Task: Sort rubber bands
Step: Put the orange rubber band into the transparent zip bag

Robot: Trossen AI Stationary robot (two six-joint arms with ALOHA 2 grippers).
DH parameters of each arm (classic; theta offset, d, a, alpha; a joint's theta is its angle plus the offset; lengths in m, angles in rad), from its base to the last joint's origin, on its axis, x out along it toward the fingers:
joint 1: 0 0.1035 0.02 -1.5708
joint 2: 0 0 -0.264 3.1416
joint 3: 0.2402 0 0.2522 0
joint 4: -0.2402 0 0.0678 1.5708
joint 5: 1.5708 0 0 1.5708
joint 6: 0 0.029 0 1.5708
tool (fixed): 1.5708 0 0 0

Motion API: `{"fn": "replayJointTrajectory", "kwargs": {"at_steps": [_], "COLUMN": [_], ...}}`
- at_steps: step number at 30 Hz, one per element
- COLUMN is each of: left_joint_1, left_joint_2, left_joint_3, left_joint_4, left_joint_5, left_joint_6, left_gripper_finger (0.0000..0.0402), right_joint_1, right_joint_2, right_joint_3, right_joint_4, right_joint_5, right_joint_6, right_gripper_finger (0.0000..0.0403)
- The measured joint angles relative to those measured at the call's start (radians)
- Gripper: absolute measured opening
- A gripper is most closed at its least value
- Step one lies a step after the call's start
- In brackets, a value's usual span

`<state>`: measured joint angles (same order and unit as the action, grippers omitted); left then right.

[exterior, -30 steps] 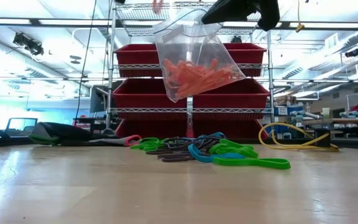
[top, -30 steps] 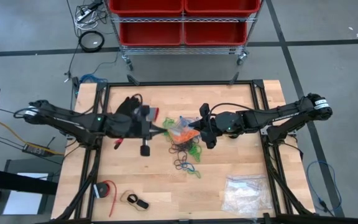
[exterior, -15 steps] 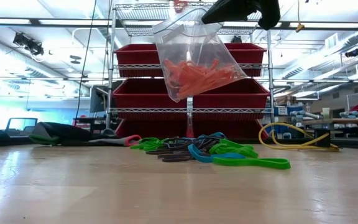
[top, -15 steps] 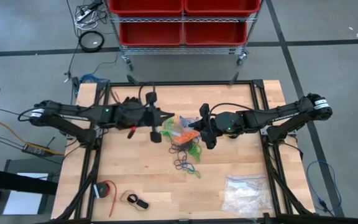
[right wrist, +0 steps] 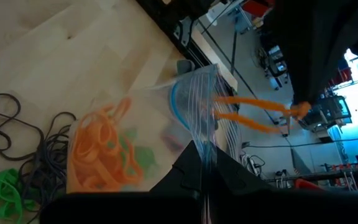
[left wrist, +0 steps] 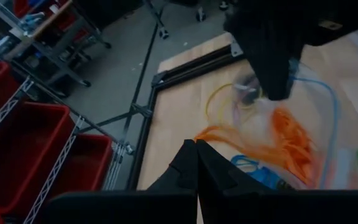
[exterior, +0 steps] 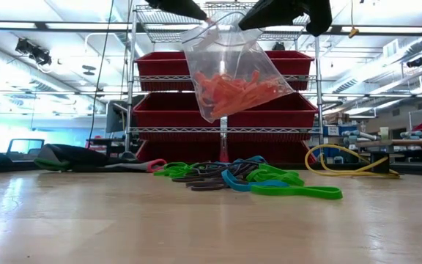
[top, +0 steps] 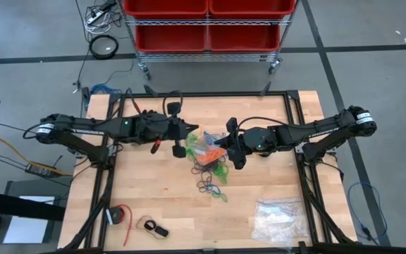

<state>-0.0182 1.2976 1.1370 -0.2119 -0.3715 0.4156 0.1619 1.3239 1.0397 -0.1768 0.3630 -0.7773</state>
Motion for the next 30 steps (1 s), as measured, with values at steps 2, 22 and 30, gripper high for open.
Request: {"fn": "replayJointTrajectory", "kwargs": {"at_steps": [2,22,30], "left_joint_1": [0.008,-0.017,-0.017], "left_joint_2": [0.0,0.022,0.022], "left_joint_3": [0.0,0.0,0.0], "left_joint_4": [0.014,-0.054,-0.108], "left_joint_5": [0.0,0.207,0.181], "left_joint_6": [0.002,-0.034,-0.11], "left_gripper_finger": [0.0,0.0059,0.0191], "right_joint_1": [0.001,0.0,0.0], "right_joint_2": [0.0,0.0,0.0], "right_joint_3": [0.0,0.0,0.0], "right_joint_4": [0.0,-0.004,-0.006], "right_joint_5": [0.0,0.0,0.0], "right_joint_6": [0.005,0.008,0.015], "right_gripper_finger": [0.0,0.0,0.0]}}
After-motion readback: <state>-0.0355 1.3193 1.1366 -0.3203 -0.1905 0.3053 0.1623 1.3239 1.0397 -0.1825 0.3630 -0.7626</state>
